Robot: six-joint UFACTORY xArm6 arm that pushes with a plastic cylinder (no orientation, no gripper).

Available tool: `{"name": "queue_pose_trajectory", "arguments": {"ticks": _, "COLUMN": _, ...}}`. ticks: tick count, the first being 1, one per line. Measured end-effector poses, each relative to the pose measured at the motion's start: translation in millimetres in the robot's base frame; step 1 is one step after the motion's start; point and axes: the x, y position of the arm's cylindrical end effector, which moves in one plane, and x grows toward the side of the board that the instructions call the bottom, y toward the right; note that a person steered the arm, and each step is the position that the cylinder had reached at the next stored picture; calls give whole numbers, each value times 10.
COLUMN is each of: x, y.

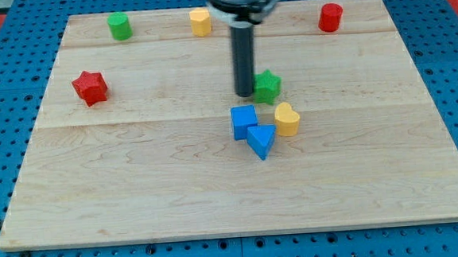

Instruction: Move the yellow heart to the bottom right

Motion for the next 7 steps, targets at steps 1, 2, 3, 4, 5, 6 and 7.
{"name": "queue_pose_trajectory", "arguments": {"ticks": 1, "x": 0, "y": 699}}
{"name": "queue_pose_trajectory", "arguments": {"ticks": 2, "x": -34, "y": 932}}
{"name": "queue_pose_trajectory", "arguments": {"ticks": 3, "x": -197, "y": 785}}
{"name": "queue_pose_trajectory", "arguments": {"ticks": 4, "x": -281, "y": 784}}
{"name": "queue_pose_trajectory", "arguments": {"ticks": 5, "x": -321, "y": 784}}
{"name": "queue_pose_trajectory", "arguments": {"ticks": 6, "x": -370, "y": 784}}
{"name": "queue_pose_trajectory", "arguments": {"ticks": 7, "x": -393, "y": 784}}
